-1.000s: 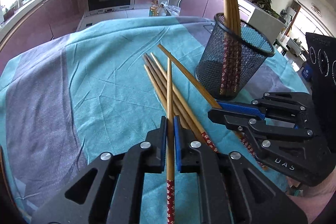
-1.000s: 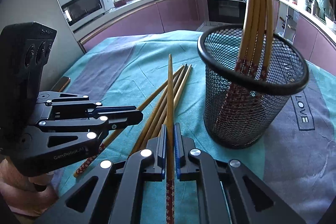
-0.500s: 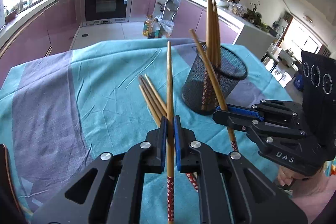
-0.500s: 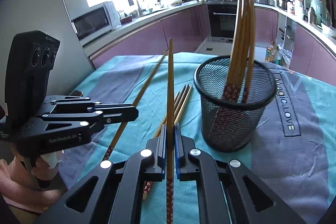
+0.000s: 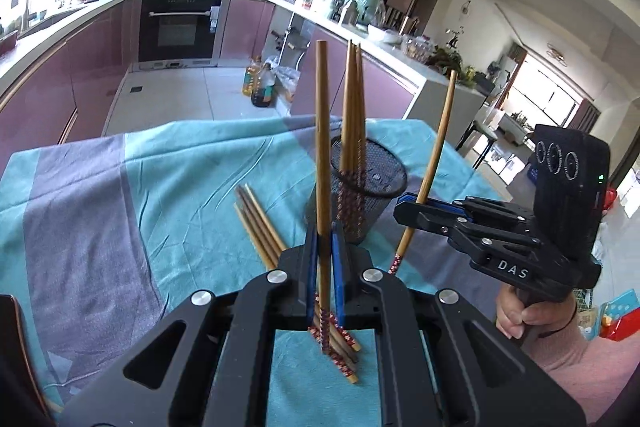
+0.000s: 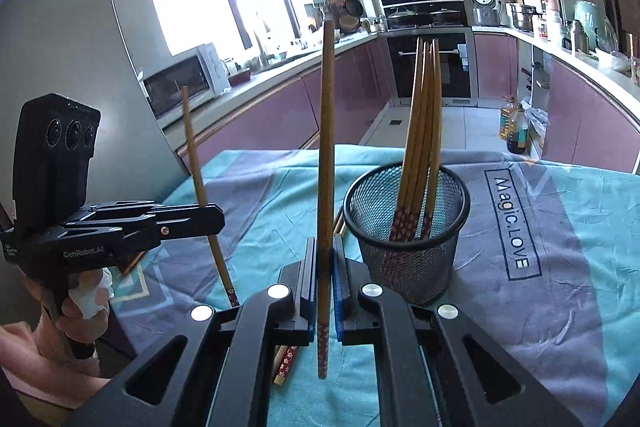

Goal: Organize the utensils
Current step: 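Lift both chopsticks upright and carry them over the black mesh holder, then lower both chopsticks into the mesh holder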

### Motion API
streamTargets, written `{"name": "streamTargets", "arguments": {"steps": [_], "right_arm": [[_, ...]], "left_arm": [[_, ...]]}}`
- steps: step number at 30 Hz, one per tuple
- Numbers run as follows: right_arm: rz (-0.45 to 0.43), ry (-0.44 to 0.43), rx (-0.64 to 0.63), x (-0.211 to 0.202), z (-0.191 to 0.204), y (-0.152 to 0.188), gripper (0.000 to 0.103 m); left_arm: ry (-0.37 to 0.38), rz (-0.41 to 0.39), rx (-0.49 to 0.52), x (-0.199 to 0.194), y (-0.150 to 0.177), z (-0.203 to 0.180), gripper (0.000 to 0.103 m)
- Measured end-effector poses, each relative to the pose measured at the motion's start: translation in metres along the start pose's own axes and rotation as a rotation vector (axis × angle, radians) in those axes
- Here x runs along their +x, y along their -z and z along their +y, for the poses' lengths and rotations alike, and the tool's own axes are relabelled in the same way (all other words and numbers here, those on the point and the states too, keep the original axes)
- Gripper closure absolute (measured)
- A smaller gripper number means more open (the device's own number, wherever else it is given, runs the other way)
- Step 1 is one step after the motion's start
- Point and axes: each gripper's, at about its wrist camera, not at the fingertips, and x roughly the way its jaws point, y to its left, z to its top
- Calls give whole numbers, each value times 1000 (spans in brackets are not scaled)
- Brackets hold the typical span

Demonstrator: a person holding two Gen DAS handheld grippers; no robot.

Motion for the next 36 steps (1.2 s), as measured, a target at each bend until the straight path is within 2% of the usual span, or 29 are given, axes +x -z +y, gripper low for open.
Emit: {"name": "streamTargets", "arguments": {"steps": [16, 36], "right_arm": [[-76, 7, -1, -24, -8, -17, 97], [-158, 52, -59, -39, -7, -56, 97]], "left_arm": [[68, -80, 15, -13, -31, -16, 96], [82, -156, 68, -6, -77, -36, 96]]}}
